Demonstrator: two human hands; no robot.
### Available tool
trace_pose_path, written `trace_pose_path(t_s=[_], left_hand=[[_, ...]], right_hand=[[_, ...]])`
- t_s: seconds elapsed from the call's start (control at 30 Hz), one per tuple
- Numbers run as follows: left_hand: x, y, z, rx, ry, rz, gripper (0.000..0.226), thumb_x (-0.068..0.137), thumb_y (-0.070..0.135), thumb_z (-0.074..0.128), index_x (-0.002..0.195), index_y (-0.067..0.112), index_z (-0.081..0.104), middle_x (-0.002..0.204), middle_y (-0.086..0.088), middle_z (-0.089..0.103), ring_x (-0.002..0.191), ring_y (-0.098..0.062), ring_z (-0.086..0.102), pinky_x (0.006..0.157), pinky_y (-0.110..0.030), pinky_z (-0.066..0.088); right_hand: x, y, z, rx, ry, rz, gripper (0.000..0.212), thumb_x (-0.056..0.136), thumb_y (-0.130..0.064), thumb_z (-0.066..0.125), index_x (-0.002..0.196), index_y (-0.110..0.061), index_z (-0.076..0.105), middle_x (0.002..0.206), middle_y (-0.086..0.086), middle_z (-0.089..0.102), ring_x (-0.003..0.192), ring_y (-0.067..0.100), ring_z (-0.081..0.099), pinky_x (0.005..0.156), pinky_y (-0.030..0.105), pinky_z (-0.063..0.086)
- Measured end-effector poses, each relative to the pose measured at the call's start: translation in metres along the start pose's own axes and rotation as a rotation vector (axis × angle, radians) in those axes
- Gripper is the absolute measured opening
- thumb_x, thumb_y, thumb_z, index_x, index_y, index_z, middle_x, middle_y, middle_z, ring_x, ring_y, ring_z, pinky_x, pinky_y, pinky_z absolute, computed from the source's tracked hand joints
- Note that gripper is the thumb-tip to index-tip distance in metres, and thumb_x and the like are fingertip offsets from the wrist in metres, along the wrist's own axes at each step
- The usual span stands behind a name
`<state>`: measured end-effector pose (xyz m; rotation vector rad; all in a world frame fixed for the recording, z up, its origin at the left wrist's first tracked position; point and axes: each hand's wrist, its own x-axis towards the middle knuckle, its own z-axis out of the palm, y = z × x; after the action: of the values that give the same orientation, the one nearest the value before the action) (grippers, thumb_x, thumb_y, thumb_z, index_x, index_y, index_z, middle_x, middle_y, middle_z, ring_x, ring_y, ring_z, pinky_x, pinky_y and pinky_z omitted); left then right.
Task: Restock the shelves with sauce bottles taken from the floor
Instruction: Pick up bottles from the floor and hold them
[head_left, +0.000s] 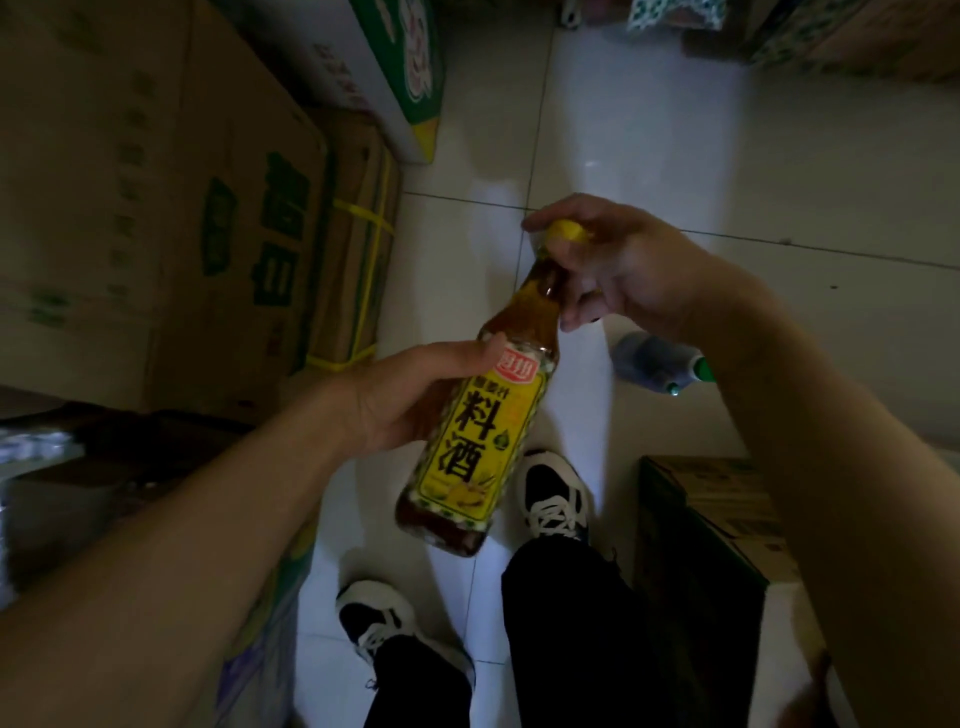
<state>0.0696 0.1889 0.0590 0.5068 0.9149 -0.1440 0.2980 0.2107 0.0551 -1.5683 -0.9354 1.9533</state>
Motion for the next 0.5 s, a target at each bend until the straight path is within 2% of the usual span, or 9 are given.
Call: trace_pose_path(t_s=[0.07,0.13,0.2,0.27,0.3,0.33,0.37,0.43,0.5], left_hand=[[0.001,-0.005,0.005,-0.04,0.012,0.054,0.079,0.059,0.05,0.084,0.122,0.008,0.061,0.113,-0.02,0.07,0.101,-0.034,0.068,0.085,-0.041,0.058],[0.003,-0.01,0.007,-0.055,0.055,0.138,0.056,0.07,0.035,0.078,0.119,0.014,0.062,0.104,-0.014,0.072,0.096,-0.03,0.069,0.081,-0.039,0.058],[0.007,-0.015,0.007,-0.042,0.092,0.211,0.039,0.076,0.025,0.07,0.115,0.022,0.066,0.101,-0.007,0.073,0.095,-0.025,0.07,0.077,-0.035,0.057],[0.01,-0.018,0.006,-0.039,0.123,0.267,0.034,0.073,0.023,0.071,0.107,0.031,0.071,0.099,-0.002,0.074,0.093,-0.02,0.071,0.072,-0.028,0.056],[0.013,-0.019,0.003,-0.038,0.138,0.291,0.035,0.071,0.023,0.074,0.104,0.033,0.072,0.098,-0.001,0.075,0.092,-0.018,0.072,0.071,-0.025,0.056],[0.015,-0.02,0.001,-0.032,0.153,0.315,0.037,0.067,0.023,0.078,0.102,0.035,0.073,0.098,0.0,0.075,0.091,-0.017,0.072,0.07,-0.024,0.056],[0.016,-0.022,-0.002,-0.024,0.17,0.336,0.04,0.064,0.026,0.08,0.101,0.037,0.073,0.098,0.001,0.075,0.091,-0.016,0.072,0.069,-0.023,0.055],[0.022,-0.025,-0.01,-0.011,0.203,0.37,0.044,0.059,0.032,0.08,0.102,0.039,0.072,0.1,0.001,0.075,0.094,-0.017,0.072,0.07,-0.023,0.056],[0.026,-0.031,-0.018,-0.001,0.232,0.39,0.049,0.057,0.035,0.08,0.105,0.04,0.071,0.103,0.0,0.075,0.097,-0.019,0.072,0.07,-0.024,0.056]], right_hand=[[0.004,0.002,0.007,0.04,0.047,-0.005,0.019,0.101,-0.018,0.055,0.12,-0.02,0.061,0.082,0.014,0.062,0.057,0.026,0.061,0.061,0.038,0.058],[0.004,0.005,0.009,0.189,0.07,-0.025,0.024,0.1,-0.028,0.056,0.123,-0.021,0.059,0.076,0.01,0.065,0.059,0.026,0.063,0.059,0.035,0.057],[0.007,0.015,0.002,0.265,0.244,-0.057,0.033,0.095,-0.041,0.057,0.119,-0.02,0.061,0.08,0.007,0.07,0.067,0.024,0.068,0.057,0.032,0.056],[0.018,0.036,-0.011,0.001,0.632,-0.01,0.039,0.088,-0.044,0.062,0.117,-0.018,0.063,0.096,0.007,0.071,0.082,0.024,0.07,0.063,0.031,0.054],[0.023,0.05,-0.018,-0.196,0.8,0.049,0.039,0.088,-0.037,0.065,0.122,-0.017,0.062,0.107,0.008,0.069,0.09,0.026,0.069,0.069,0.031,0.054],[0.029,0.063,-0.022,-0.335,0.87,0.117,0.044,0.089,-0.027,0.067,0.13,-0.016,0.058,0.118,0.011,0.065,0.096,0.027,0.067,0.075,0.031,0.054],[0.035,0.076,-0.023,-0.404,0.832,0.173,0.053,0.088,-0.019,0.068,0.138,-0.015,0.052,0.127,0.012,0.06,0.099,0.027,0.064,0.077,0.028,0.053],[0.049,0.101,-0.02,-0.402,0.647,0.224,0.068,0.087,-0.012,0.071,0.148,-0.012,0.039,0.13,0.012,0.054,0.099,0.021,0.057,0.068,0.013,0.044],[0.062,0.119,-0.015,-0.279,0.609,0.222,0.069,0.087,-0.01,0.072,0.148,-0.012,0.038,0.127,0.012,0.057,0.1,0.019,0.054,0.073,0.018,0.043]])
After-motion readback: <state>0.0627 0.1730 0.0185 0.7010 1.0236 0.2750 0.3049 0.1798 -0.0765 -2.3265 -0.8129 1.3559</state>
